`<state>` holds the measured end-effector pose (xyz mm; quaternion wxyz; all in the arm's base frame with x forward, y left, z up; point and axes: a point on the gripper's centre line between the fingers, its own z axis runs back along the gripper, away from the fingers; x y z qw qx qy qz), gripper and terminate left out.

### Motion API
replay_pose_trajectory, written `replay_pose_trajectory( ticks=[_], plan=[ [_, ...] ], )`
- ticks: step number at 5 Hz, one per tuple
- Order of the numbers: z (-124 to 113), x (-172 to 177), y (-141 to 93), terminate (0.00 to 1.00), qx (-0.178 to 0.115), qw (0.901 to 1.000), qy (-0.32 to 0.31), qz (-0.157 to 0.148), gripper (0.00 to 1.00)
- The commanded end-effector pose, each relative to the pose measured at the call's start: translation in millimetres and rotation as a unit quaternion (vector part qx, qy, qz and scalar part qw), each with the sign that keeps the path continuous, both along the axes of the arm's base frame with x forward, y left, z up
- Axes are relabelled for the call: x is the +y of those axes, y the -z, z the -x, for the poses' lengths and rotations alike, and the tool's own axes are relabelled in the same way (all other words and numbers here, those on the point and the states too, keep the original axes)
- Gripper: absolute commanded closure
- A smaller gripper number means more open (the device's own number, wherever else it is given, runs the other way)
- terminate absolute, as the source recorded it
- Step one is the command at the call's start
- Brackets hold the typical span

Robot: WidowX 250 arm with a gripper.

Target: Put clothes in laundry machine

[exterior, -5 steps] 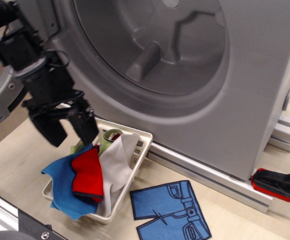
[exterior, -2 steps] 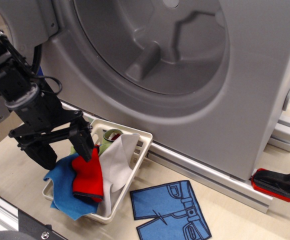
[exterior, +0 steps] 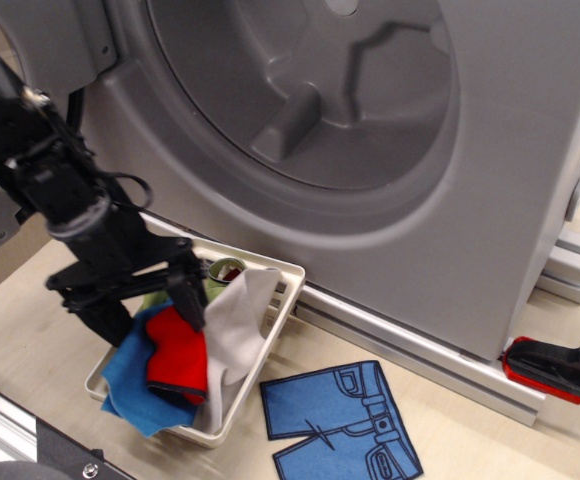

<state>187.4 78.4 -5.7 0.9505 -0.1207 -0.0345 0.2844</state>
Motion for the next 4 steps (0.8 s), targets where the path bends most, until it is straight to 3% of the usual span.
replay_pose_trajectory(
  ticks=[1, 2, 3, 4],
  plan=[
    [-13, -10, 21, 0.00, -0.004, 0.9994, -0.013, -0.030, 0.00],
    [-14, -13, 30, 0.00, 0.004, 0.9990, -0.009, -0.043, 0.00],
    [-12, -13, 36, 0.00, 0.033, 0.9989, -0.005, -0.033, 0.00],
    [-12, -15, 39, 0.00, 0.038, 0.9984, 0.014, -0.040, 1.00]
  ],
)
